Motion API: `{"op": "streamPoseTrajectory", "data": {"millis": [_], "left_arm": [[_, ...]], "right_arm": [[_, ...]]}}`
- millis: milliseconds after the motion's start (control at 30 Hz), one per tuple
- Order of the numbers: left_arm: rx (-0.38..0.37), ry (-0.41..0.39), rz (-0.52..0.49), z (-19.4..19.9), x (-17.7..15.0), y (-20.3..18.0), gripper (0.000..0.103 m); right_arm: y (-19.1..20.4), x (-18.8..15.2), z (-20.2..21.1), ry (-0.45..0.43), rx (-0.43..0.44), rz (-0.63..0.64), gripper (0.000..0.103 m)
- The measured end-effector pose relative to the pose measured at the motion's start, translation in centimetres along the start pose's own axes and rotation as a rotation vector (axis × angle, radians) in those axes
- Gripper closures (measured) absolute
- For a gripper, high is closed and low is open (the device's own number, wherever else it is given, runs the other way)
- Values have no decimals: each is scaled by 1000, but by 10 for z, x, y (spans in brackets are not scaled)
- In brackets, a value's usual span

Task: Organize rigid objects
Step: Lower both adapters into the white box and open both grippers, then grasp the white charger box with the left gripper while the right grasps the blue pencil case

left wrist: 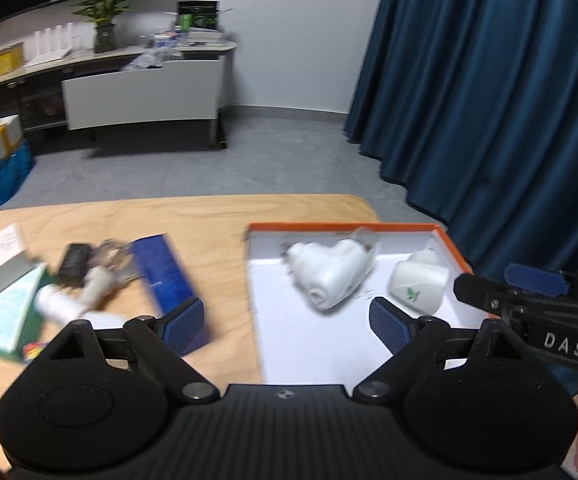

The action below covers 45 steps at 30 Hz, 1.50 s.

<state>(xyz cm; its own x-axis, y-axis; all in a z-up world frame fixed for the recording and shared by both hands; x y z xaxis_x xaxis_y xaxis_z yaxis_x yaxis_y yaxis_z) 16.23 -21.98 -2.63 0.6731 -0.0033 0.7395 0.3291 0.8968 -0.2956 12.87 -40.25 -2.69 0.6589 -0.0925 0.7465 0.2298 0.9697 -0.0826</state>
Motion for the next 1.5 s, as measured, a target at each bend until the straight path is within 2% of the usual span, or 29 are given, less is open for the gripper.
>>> {"op": "streamPoseTrajectory", "data": {"millis": [400, 833, 1500], "left_arm": [[110, -35, 61, 58, -13, 55, 11], [164, -63, 104, 89, -24, 97, 11], [199, -53, 144, 98, -39, 142, 11]], "right_arm": [[75, -25, 28, 31, 99, 28, 23], [140, -29, 38, 43, 161, 74, 23], [179, -41, 23, 81, 209, 100, 23]]}}
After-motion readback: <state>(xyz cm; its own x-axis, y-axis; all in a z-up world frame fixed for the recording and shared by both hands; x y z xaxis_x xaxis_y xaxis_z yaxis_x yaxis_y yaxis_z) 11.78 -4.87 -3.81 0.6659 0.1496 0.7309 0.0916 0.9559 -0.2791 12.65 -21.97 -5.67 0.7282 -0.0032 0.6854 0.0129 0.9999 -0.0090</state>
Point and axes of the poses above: each gripper's, at about its wrist camera, not at the fingertips, and z roughly against the way its jaws point, y to its left, x to its top, the point moved 7 cm from there along -z, roughly the way its jaws point, and after that the axes turned 15 degrees about -x, right-handed, at the moved point
